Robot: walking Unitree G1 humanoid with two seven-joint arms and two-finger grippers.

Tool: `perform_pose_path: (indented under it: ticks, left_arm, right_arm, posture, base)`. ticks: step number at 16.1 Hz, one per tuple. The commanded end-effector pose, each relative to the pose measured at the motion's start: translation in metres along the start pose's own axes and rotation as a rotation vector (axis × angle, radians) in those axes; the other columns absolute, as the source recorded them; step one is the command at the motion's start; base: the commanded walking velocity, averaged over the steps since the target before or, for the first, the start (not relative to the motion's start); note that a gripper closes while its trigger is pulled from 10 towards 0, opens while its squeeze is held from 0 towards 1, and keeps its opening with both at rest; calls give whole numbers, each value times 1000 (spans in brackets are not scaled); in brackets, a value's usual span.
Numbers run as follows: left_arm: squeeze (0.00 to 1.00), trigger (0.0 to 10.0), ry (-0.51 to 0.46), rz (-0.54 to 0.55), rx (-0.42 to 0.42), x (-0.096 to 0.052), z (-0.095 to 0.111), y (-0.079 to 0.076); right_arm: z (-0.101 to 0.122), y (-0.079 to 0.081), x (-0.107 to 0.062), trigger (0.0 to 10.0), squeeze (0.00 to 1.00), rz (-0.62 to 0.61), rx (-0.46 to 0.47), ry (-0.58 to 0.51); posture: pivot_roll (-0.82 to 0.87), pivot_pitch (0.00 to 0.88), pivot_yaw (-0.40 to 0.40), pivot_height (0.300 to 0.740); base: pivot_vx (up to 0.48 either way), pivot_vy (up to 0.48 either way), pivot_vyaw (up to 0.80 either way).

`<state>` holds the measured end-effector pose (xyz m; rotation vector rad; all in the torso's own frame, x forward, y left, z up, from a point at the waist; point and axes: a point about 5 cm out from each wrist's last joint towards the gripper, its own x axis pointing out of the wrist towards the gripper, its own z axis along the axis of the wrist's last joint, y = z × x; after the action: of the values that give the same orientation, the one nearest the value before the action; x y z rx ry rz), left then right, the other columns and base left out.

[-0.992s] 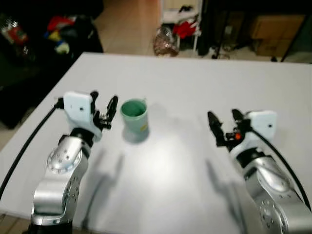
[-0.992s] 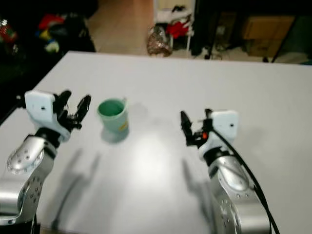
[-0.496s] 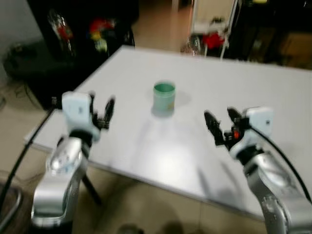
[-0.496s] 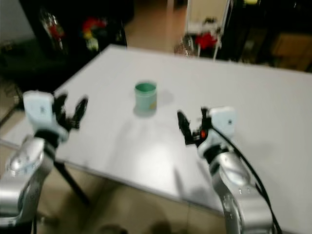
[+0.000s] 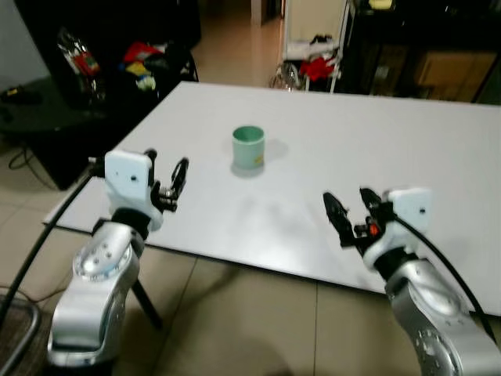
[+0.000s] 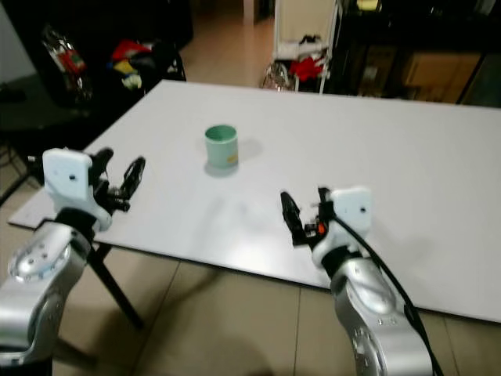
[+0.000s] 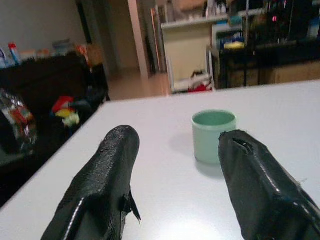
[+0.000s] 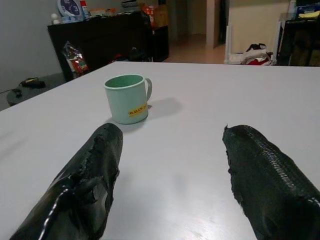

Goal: Setting the table

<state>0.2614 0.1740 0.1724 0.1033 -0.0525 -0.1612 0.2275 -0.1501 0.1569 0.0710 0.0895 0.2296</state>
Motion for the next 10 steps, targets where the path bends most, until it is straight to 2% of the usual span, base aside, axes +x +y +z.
perform_pose_path:
  ticks: [1,4,7,10]
  left_arm:
    - [90,10000,3,8,17,0,0,2]
    - [86,10000,11,-2,2,-2,-3,-2]
    - [75,10000,32,41,3,-4,-7,3]
    - [75,10000,45,27,7,-9,-12,-2]
  right_arm:
    - [4,3,0,10000,0,0,-14,-15]
    - [0,-1,-1,10000,0,2,-27,-6]
    - [3,0,3,10000,0,12,-80,-3]
    - [0,1,1,10000,0,45,-111,8]
  posture:
    - [51,0,69,740]
    - [55,0,62,740]
    - [57,0,48,740]
    - [69,0,39,740]
  base:
    - [0,0,0]
    - [0,0,0]
    - [0,0,0]
    - [0,0,800]
